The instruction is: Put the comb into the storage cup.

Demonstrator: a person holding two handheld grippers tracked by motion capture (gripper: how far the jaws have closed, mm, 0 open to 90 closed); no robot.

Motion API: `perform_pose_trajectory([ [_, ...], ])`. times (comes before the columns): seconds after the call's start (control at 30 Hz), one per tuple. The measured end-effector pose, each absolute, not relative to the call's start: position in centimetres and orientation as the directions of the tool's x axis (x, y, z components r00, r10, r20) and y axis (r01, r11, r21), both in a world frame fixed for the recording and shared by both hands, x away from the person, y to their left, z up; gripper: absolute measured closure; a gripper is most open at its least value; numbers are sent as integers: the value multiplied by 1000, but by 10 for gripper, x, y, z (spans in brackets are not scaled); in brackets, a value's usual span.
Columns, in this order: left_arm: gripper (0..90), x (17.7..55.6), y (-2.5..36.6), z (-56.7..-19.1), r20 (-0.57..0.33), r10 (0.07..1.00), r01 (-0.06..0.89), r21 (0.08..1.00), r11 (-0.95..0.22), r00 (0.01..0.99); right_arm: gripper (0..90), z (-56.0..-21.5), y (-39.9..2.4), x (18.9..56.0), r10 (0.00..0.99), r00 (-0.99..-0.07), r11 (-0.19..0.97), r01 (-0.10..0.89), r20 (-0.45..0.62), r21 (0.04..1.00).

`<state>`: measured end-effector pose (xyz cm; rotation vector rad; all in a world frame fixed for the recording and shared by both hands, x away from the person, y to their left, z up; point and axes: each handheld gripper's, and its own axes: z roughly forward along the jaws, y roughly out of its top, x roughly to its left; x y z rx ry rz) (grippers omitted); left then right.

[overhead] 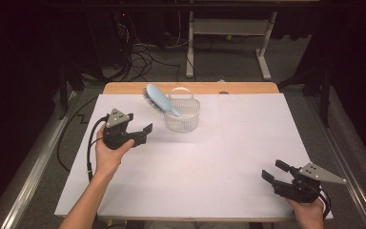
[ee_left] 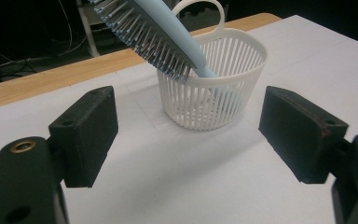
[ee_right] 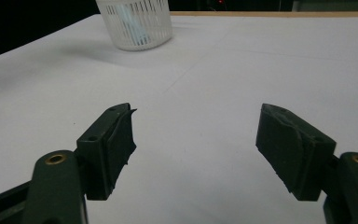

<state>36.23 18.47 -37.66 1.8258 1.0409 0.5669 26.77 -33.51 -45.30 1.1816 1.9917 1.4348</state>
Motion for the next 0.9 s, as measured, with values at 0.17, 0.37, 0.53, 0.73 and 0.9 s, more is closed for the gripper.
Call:
perform_pose_trajectory([
  [0.17,201,361,186,-377,-36,849,412,884,-219,528,282,-453,-335,268,820,-555,109,394,141,913],
  [0.37,201,359,188,-378,-42,850,411,887,-211,526,282,-453,-335,268,819,-555,109,395,142,912],
  [0.53,201,356,191,-380,-47,850,413,887,-206,525,281,-453,-335,268,820,-555,110,395,142,912],
  [0.73,201,352,193,-380,-41,850,405,890,-207,524,282,-453,-334,268,819,-555,109,395,142,912],
  [0.9,201,350,193,-382,-27,852,405,887,-220,523,282,-453,-334,268,820,-555,109,395,143,912],
])
